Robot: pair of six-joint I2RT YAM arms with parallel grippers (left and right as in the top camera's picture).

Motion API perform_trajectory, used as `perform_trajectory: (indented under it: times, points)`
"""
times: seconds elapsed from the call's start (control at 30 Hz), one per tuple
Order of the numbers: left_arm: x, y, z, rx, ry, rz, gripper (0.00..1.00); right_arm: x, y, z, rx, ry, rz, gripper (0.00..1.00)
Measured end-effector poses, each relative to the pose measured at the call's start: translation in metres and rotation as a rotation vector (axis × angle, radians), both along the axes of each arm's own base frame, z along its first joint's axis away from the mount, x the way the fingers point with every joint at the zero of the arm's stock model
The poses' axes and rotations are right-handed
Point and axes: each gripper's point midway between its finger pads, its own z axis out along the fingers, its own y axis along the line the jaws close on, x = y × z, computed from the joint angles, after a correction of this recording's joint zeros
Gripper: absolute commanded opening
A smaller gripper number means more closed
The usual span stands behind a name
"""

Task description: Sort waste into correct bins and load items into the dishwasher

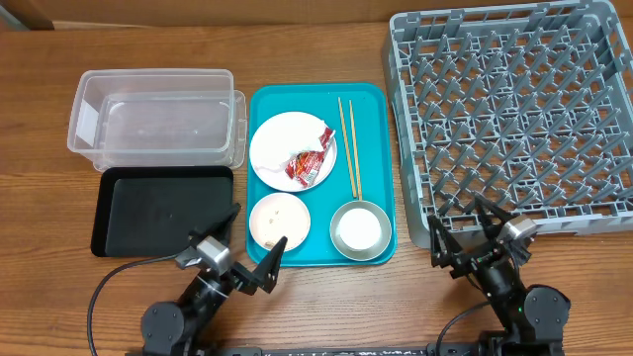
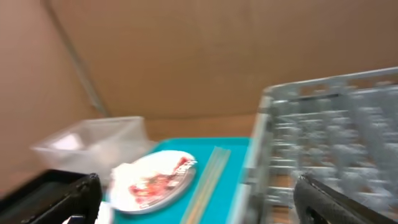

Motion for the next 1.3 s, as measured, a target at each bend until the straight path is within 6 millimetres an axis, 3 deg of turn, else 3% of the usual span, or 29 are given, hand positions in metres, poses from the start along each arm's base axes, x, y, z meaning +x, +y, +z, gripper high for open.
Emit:
perform_trajectory:
  times: [0.1, 0.2, 0.33, 0.57, 0.73, 0.83, 0.9, 1.07, 1.13, 1.23, 1.3]
  points:
    - [-0.007, -0.003, 0.018, -0.044, 0.032, -0.035, 1.00, -0.006, 0.009, 0.000, 0.038, 0.052, 0.064, 1.00]
    - [-0.013, -0.005, 0.040, -0.056, 0.108, -0.054, 1.00, -0.015, 0.013, 0.013, 0.060, 0.106, 0.091, 1.00]
    - [-0.013, -0.016, 0.070, -0.034, 0.331, -0.122, 1.00, -0.025, 0.011, 0.052, 0.076, 0.177, 0.072, 1.00]
    - [0.003, -0.058, 0.095, 0.008, 0.733, -0.384, 1.00, -0.002, 0.000, 0.071, 0.087, 0.448, -0.009, 1.00]
    - [0.018, -0.086, 0.094, -0.048, 0.913, -0.543, 1.00, 0.014, 0.011, 0.091, 0.097, 0.525, 0.059, 1.00]
    - [0.026, -0.098, 0.080, -0.069, 0.999, -0.600, 1.00, 0.016, 0.014, 0.083, 0.103, 0.581, 0.081, 1.00]
    - [0.020, -0.114, 0.054, -0.018, 1.110, -0.595, 1.00, 0.018, 0.014, 0.066, 0.105, 0.659, 0.074, 1.00]
    - [0.008, -0.135, -0.012, 0.266, 1.211, -0.346, 1.00, 0.021, -0.001, 0.007, 0.088, 0.931, -0.038, 1.00]
    - [0.013, -0.135, -0.035, 0.377, 1.192, -0.226, 0.98, 0.024, -0.004, -0.003, 0.078, 0.973, -0.063, 1.00]
    - [0.022, -0.133, -0.063, 0.500, 1.172, -0.094, 0.89, 0.025, -0.008, -0.008, 0.071, 0.985, -0.083, 1.00]
    - [0.030, -0.133, -0.086, 0.572, 1.172, -0.024, 0.69, 0.025, -0.008, -0.008, 0.068, 0.987, -0.089, 1.00]
